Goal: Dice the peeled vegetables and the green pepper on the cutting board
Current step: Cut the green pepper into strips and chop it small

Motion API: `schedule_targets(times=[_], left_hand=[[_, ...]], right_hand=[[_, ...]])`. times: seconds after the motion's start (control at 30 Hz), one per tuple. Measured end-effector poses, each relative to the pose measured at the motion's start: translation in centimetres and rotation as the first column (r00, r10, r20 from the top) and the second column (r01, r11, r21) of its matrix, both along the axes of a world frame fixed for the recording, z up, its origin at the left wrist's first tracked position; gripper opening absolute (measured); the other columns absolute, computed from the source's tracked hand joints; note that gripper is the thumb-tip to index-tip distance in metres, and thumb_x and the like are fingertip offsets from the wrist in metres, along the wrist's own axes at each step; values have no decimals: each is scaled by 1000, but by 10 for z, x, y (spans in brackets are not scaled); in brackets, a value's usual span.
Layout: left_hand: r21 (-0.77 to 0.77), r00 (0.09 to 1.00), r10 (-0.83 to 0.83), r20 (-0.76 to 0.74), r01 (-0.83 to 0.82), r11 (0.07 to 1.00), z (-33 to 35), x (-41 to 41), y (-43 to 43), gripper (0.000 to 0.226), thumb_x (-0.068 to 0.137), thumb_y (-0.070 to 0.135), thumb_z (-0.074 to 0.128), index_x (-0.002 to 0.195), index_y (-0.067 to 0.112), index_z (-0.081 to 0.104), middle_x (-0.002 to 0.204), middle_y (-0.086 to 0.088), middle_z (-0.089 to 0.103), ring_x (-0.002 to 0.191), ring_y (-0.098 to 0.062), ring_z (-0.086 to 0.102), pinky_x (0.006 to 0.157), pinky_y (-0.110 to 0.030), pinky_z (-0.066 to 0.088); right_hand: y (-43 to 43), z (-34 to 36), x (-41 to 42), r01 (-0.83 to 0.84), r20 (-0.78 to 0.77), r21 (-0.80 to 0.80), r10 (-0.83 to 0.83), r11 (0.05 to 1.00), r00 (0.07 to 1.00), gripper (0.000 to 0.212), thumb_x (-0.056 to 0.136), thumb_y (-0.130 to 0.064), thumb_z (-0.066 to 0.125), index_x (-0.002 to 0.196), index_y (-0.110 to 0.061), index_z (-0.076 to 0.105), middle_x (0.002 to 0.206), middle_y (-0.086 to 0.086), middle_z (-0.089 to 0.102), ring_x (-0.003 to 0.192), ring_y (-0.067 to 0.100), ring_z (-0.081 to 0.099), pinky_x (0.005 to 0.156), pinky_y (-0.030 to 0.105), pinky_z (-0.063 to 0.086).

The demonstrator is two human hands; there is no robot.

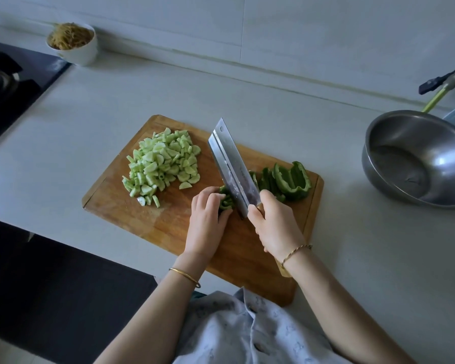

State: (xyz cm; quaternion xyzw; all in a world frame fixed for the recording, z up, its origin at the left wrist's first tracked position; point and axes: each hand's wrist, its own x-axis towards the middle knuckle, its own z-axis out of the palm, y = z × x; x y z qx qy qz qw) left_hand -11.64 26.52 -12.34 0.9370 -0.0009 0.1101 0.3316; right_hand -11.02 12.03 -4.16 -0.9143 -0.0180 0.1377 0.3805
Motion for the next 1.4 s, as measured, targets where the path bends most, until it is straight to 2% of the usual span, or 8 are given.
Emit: schedule_targets(times=[0.23, 0.37, 0.47, 0.63, 0.8, 1.1, 1.23, 1.4], left_hand=[[38, 1000, -15, 16, 15, 999, -1, 3, 1, 18, 83, 8, 70, 97, 1, 62, 119, -15, 58, 111, -35, 52, 93, -35, 42], [41, 1000, -2, 0, 2, 999, 0, 5, 1, 17, 83, 9, 70, 96, 1, 62, 118, -16, 59, 112, -35, 52, 92, -40, 46], [52, 1000, -6, 2, 6, 999, -1, 5, 1, 17, 83, 7, 69, 97, 0, 63, 117, -17, 60, 112, -36, 53, 92, -40, 46], [68, 1000, 8, 6, -8, 998, -1, 6, 1, 18, 83, 7, 70, 98, -1, 63, 115, -18, 61, 110, -37, 55, 90, -37, 44], [64, 1000, -4, 7, 4, 998, -1, 6, 1, 19, 81, 5, 71, 98, -1, 64, 114, -18, 61, 109, -38, 55, 90, -38, 45], [59, 999, 35, -7, -34, 998, 0, 7, -1, 20, 84, 8, 69, 101, 0, 64, 114, -16, 62, 112, -35, 54, 94, -37, 43], [52, 998, 54, -18, -53, 997, 0, 6, -2, 19, 85, 9, 68, 102, 1, 65, 114, -15, 62, 112, -34, 54, 94, -35, 42], [72, 999, 47, -8, -47, 996, 1, 8, -2, 18, 84, 7, 68, 101, 1, 65, 112, -15, 63, 110, -35, 55, 91, -37, 46]], right_hand=[[7, 7, 5, -53, -10, -95, 52, 994, 999, 22, 100, -24, 43, 80, -16, 37, 69, 2, 51, 59, 23, 53, 52, 41, 54], [11, 13, 11, -103, -9, -188, 103, 977, 995, 37, 100, -23, 43, 68, -24, 25, 64, -2, 43, 54, 17, 44, 47, 29, 35], [9, 15, 8, -125, -32, -242, 121, 962, 992, 34, 101, -23, 42, 70, -24, 26, 64, -5, 41, 52, 9, 39, 45, 24, 28], [20, 18, 11, -130, -36, -271, 125, 954, 992, 15, 102, -24, 39, 89, -17, 37, 69, -4, 45, 66, 19, 53, 50, 27, 39], [20, 19, 0, -124, -52, -294, 113, 948, 992, 12, 102, -25, 38, 93, -16, 37, 79, 2, 53, 74, 23, 60, 61, 34, 52], [18, 19, 9, -163, -78, -301, 146, 940, 986, 12, 102, -24, 38, 93, -16, 37, 78, 1, 52, 71, 21, 58, 58, 32, 46], [17, 17, 15, -159, -67, -279, 146, 947, 987, 12, 102, -22, 39, 92, -16, 37, 74, -1, 48, 70, 21, 55, 52, 27, 38], [17, 15, 16, -162, -61, -276, 151, 947, 987, 12, 102, -22, 39, 92, -15, 38, 73, 0, 48, 68, 20, 54, 56, 30, 41]])
